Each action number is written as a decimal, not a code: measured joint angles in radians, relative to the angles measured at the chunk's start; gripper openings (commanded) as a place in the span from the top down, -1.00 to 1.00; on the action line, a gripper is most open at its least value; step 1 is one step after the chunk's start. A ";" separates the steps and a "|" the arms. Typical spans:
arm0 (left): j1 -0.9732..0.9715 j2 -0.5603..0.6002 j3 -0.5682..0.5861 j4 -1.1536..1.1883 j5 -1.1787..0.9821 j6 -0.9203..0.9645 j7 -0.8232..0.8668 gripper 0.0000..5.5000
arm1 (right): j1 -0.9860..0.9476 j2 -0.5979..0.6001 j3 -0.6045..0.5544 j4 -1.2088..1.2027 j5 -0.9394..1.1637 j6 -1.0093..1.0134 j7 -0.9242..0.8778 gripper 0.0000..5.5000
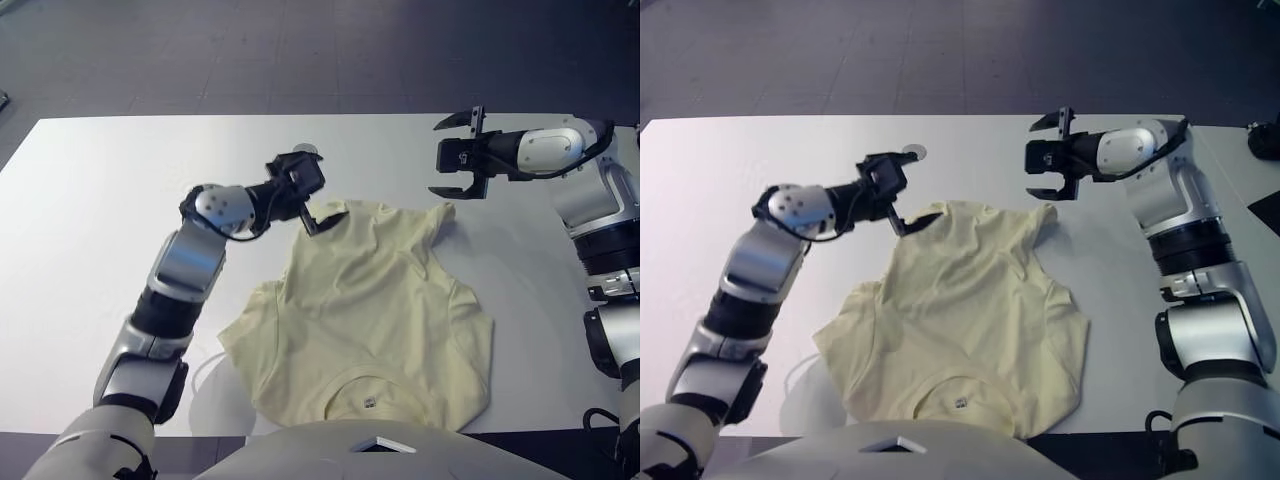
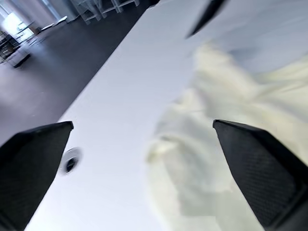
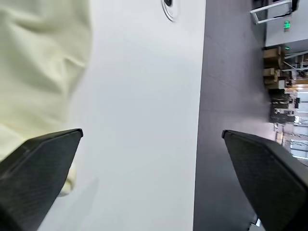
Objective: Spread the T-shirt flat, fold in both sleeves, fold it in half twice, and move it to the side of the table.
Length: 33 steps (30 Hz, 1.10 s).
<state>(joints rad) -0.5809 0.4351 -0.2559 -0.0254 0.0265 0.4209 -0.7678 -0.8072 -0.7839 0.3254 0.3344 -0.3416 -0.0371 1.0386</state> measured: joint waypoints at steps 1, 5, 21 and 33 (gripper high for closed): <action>-0.035 0.001 0.006 0.071 0.011 -0.025 0.011 -0.96 | 0.000 0.000 -0.003 0.005 0.001 0.005 -0.002 -0.96; -0.115 -0.019 0.045 0.276 -0.017 -0.062 0.018 -0.96 | -0.003 0.082 -0.057 0.048 0.070 0.120 -0.036 -0.96; -0.190 -0.058 0.279 0.680 -0.372 0.683 -0.136 -0.96 | 0.057 0.248 -0.654 -0.089 0.560 1.481 -0.200 -0.96; -0.344 -0.105 0.395 1.083 -0.403 0.518 -0.113 -0.89 | 0.131 0.434 -0.755 0.033 0.600 1.448 -0.466 -0.96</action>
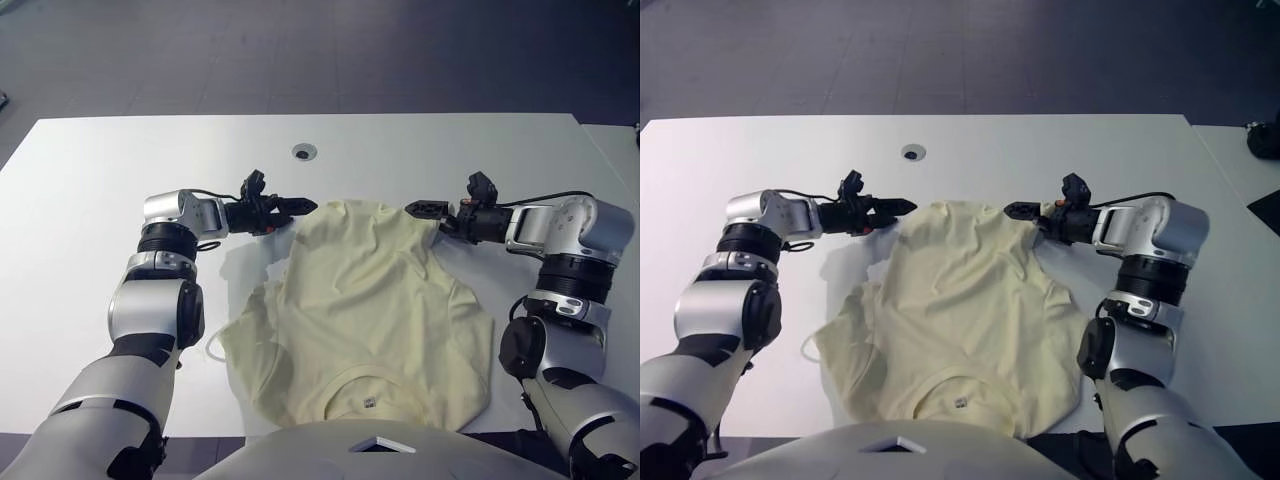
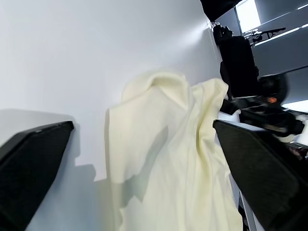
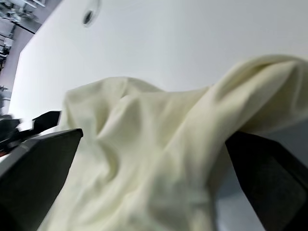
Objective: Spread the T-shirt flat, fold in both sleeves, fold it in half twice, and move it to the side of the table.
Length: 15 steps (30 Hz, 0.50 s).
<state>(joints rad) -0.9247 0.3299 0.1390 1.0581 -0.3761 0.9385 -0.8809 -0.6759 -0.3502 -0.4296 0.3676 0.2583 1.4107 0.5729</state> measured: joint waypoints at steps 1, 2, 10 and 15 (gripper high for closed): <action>-0.016 -0.006 0.012 0.036 0.000 -0.023 0.015 -0.83 | -0.021 -0.002 -0.003 0.059 -0.002 -0.059 -0.019 -0.96; -0.025 -0.011 0.024 0.061 0.000 -0.037 0.025 -0.77 | -0.038 -0.006 -0.004 0.102 -0.002 -0.096 -0.033 -0.89; -0.070 -0.086 0.048 0.156 0.013 -0.108 0.026 -0.28 | -0.131 -0.037 0.066 0.321 0.006 -0.243 -0.056 -0.44; -0.071 -0.090 0.042 0.170 0.035 -0.120 0.013 0.04 | -0.134 -0.037 0.110 0.331 0.022 -0.238 -0.037 -0.13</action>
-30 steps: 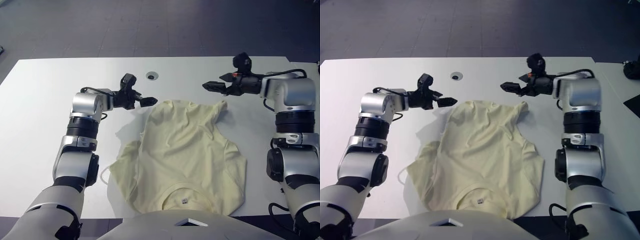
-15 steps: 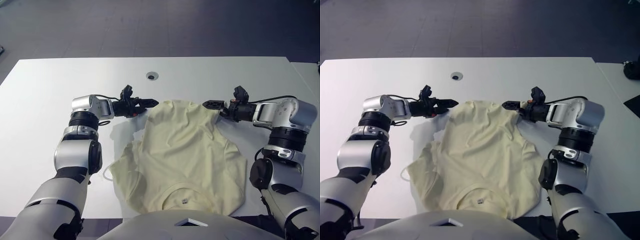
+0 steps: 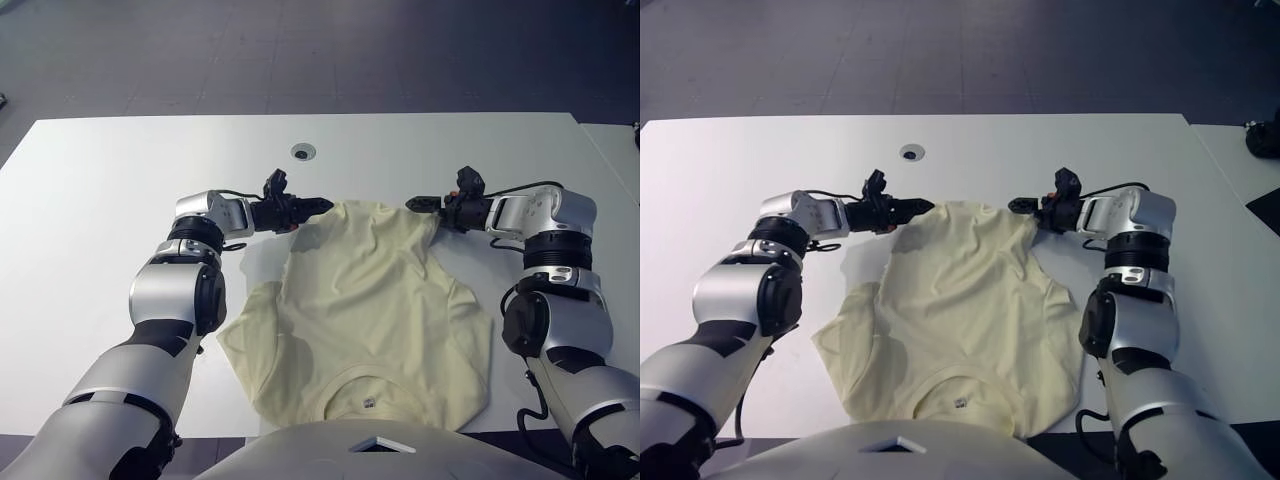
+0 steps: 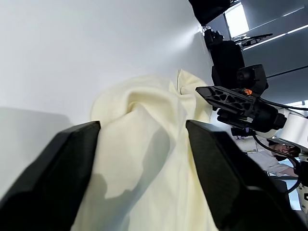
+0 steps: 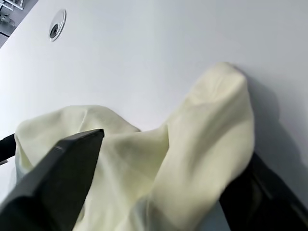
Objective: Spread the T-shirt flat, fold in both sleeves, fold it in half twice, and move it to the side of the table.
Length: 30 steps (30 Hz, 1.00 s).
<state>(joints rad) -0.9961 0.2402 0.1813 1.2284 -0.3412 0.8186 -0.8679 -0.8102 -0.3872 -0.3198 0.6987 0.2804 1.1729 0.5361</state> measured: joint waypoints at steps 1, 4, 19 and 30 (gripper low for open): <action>0.000 0.001 0.000 0.006 0.004 -0.004 0.000 0.09 | 0.000 0.000 0.003 0.002 0.001 0.000 0.000 -0.08; 0.000 0.003 0.005 0.012 0.005 -0.018 0.000 0.29 | 0.000 0.000 0.016 0.008 0.008 -0.002 0.001 0.11; -0.022 0.008 0.048 0.012 -0.004 -0.026 -0.018 1.00 | -0.086 0.010 0.020 0.086 0.064 -0.075 0.020 0.99; -0.025 0.056 0.047 0.002 0.024 -0.100 -0.017 0.56 | -0.014 -0.055 0.186 -0.342 0.316 0.066 0.432 1.00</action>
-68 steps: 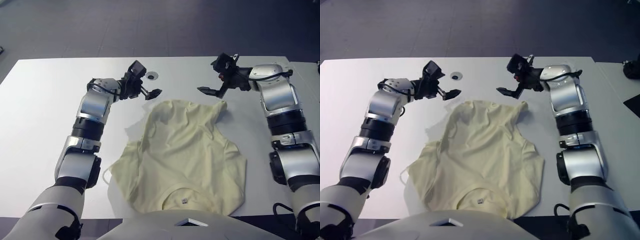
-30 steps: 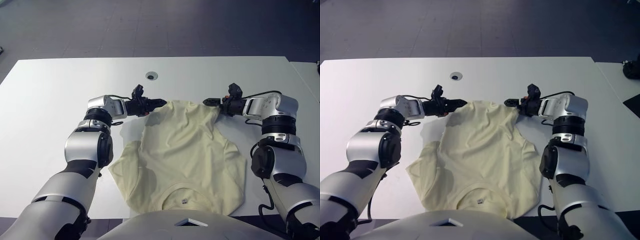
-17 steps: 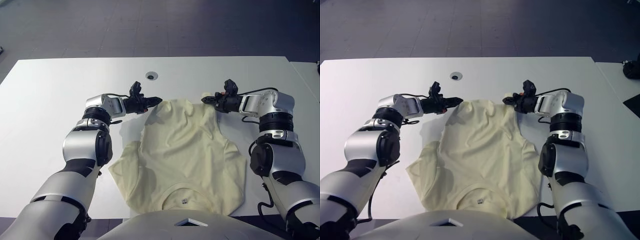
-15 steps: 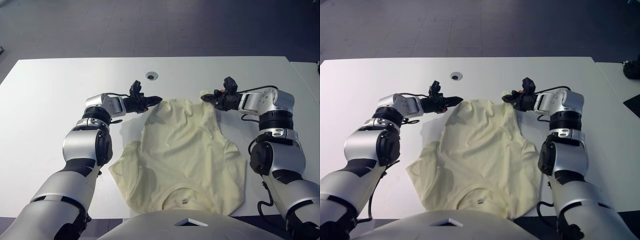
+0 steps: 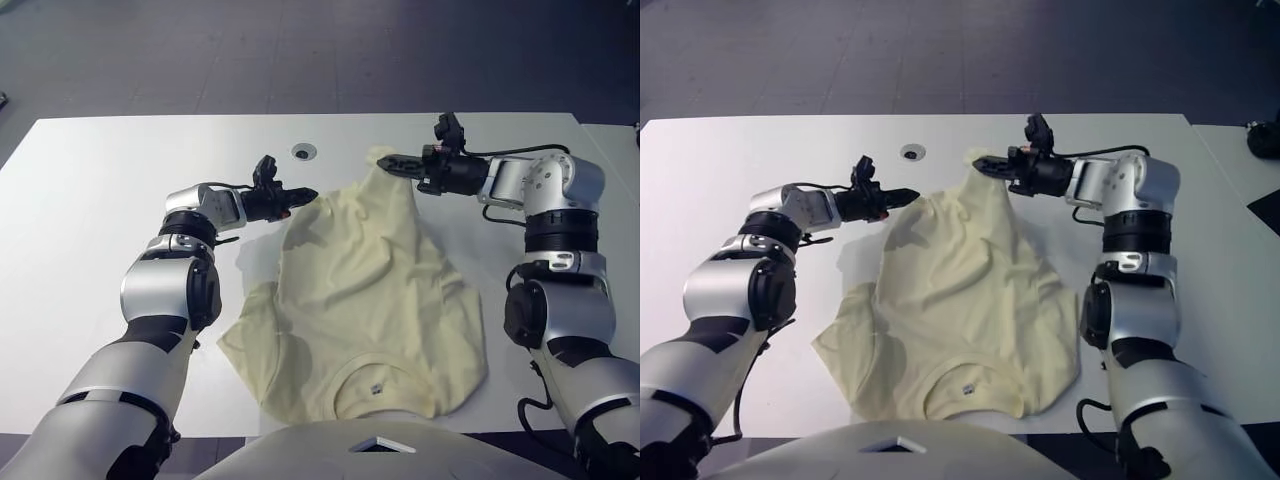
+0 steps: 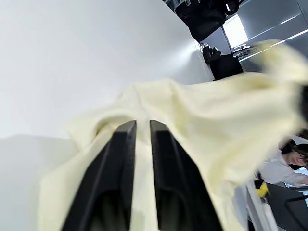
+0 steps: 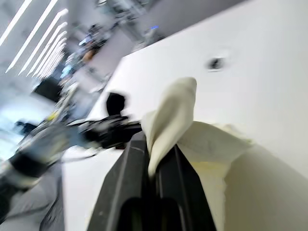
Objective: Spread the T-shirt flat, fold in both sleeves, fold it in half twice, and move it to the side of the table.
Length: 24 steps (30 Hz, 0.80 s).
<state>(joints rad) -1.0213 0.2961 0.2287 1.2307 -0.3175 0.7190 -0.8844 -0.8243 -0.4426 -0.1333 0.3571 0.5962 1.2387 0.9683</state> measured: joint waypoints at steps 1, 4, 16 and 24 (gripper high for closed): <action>-0.001 0.016 0.003 -0.002 0.000 -0.004 -0.002 0.49 | 0.036 -0.033 0.038 -0.075 0.022 0.007 0.052 1.00; -0.010 0.077 0.004 -0.018 0.001 -0.021 -0.028 0.30 | 0.194 -0.195 0.214 -0.318 0.027 -0.054 0.216 1.00; 0.007 0.083 -0.139 -0.120 0.089 -0.092 -0.189 -0.42 | 0.362 -0.366 0.503 -0.406 -0.256 -0.469 0.304 0.50; 0.082 -0.003 -0.290 -0.176 0.219 -0.360 -0.158 -0.96 | 0.361 -0.393 0.513 -0.381 -0.321 -0.612 0.370 -0.04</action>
<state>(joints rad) -0.9397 0.2931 -0.0613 1.0548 -0.0988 0.3594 -1.0420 -0.4629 -0.8358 0.3796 -0.0235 0.2755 0.6264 1.3387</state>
